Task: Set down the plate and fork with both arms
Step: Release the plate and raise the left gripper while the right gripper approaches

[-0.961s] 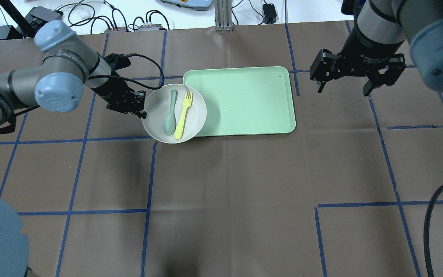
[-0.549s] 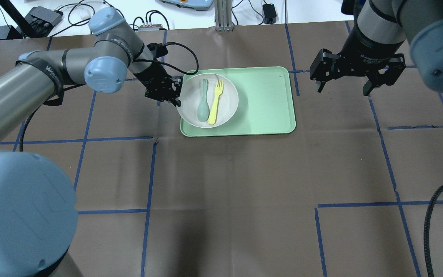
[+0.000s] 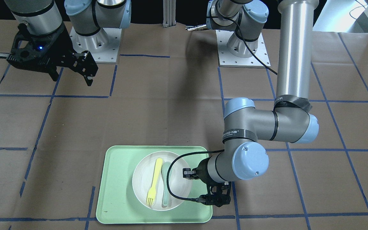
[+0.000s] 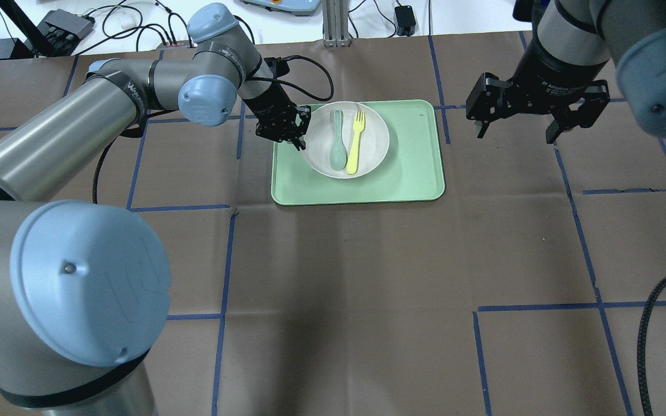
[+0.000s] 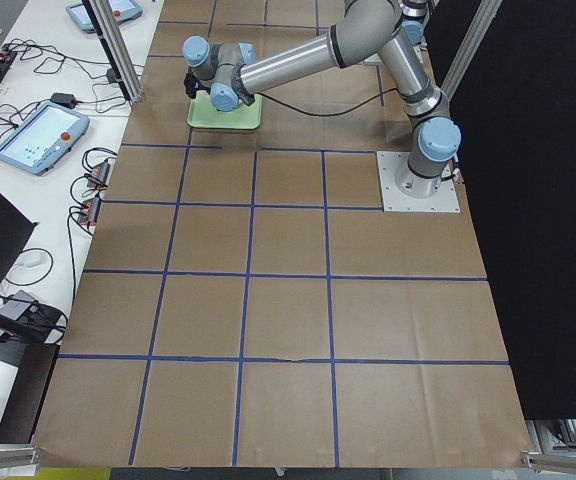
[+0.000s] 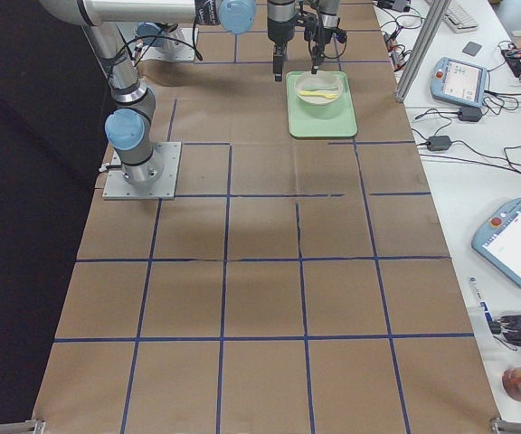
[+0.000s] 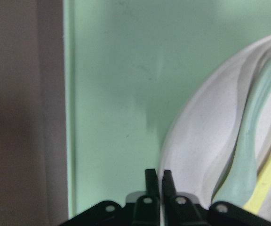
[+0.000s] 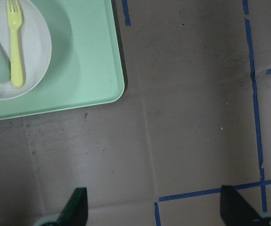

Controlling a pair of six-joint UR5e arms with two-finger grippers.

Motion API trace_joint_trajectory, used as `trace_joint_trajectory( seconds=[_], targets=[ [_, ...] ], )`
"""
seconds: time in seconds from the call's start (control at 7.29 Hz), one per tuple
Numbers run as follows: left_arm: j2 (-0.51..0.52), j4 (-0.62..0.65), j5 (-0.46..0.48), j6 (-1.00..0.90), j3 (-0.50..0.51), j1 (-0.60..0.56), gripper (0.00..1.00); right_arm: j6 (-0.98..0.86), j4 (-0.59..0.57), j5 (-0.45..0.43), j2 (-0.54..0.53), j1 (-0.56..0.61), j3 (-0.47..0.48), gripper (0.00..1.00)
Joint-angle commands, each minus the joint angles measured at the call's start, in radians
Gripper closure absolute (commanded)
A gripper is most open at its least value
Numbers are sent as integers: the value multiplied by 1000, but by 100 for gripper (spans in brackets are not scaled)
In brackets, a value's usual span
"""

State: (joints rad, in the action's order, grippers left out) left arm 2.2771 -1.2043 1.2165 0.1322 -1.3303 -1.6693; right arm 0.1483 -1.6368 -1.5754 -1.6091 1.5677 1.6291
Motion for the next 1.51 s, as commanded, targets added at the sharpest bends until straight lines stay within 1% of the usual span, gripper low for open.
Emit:
trace_joint_trajectory(
  seconds=[0.0, 0.27, 0.41, 0.55, 0.69, 0.82, 0.96, 1.1, 1.24, 1.37],
  targets=[
    [42, 0, 4, 6, 34, -12, 100, -1, 0, 0, 0, 0, 0, 0],
    [47, 0, 6, 4, 34, -9, 98, -1, 0, 0, 0, 0, 0, 0],
    [38, -3, 8, 4, 28, -9, 92, -1, 0, 0, 0, 0, 0, 0],
    [27, -4, 9, 3, 16, -7, 60, -1, 0, 2, 0, 0, 0, 0],
    [21, -6, 35, -2, 11, -10, 26, -1, 0, 0, 0, 0, 0, 0],
    [10, -6, 58, -3, -6, -12, 13, -1, 0, 2, 0, 0, 0, 0],
    [-29, -7, 63, -2, -30, -12, 4, -1, 0, 2, 0, 0, 0, 0],
    [-98, -38, 92, 0, -67, -10, 1, -1, 0, 2, 0, 0, 0, 0],
    [-187, -102, 188, -2, -91, -9, 1, -1, 0, 0, 0, 0, 1, 0],
    [-276, -195, 248, -5, -95, -9, 1, -1, 0, 0, 0, 0, 2, 0]
  ],
)
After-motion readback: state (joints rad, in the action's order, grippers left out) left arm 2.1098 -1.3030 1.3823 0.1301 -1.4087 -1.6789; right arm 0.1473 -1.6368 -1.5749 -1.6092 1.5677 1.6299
